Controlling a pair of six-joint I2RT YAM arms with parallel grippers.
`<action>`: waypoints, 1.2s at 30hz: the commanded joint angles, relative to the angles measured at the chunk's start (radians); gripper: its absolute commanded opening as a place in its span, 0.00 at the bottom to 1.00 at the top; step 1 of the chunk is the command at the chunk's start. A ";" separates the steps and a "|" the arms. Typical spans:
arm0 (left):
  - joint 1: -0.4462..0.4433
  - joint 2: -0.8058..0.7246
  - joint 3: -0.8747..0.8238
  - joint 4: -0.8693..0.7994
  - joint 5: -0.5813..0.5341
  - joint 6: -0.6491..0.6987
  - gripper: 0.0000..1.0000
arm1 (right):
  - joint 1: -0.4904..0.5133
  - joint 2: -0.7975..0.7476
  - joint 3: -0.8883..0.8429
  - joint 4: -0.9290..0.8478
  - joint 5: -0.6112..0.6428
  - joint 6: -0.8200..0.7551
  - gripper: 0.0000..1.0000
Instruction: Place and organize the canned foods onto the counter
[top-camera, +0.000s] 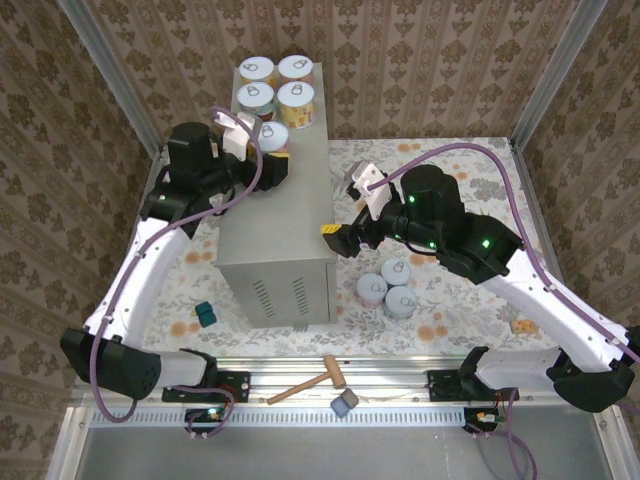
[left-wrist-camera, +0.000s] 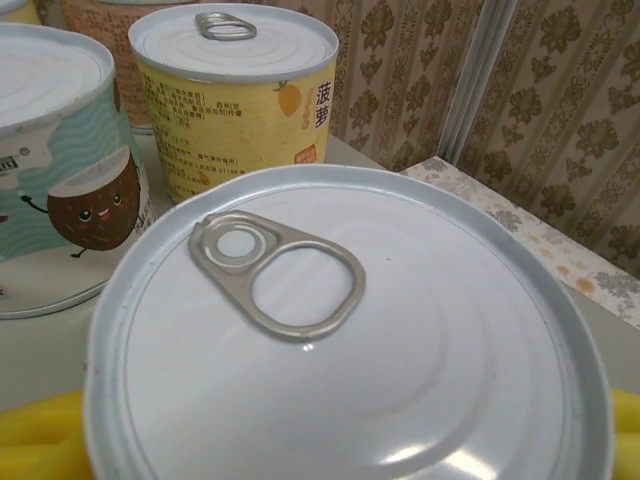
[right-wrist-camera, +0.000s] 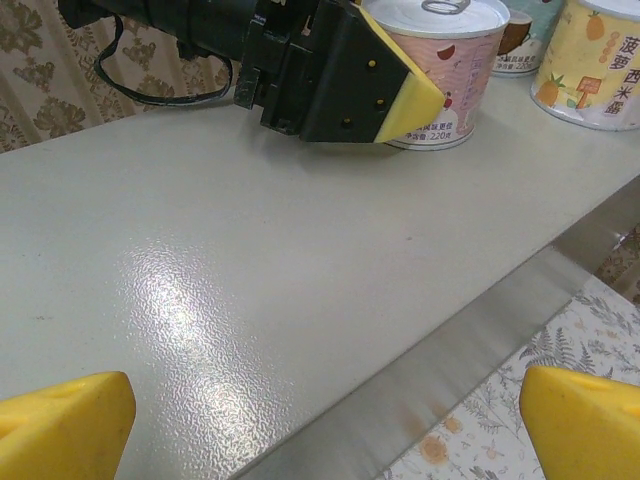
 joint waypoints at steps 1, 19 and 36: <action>-0.001 -0.038 0.016 0.028 -0.014 0.002 0.75 | -0.007 -0.019 -0.011 0.031 -0.011 0.005 1.00; 0.054 -0.125 -0.042 -0.011 -0.034 0.032 0.73 | -0.005 0.053 0.057 0.043 -0.075 0.014 1.00; 0.091 -0.026 0.002 0.039 0.022 0.032 0.74 | -0.002 0.088 0.084 0.046 -0.087 0.026 1.00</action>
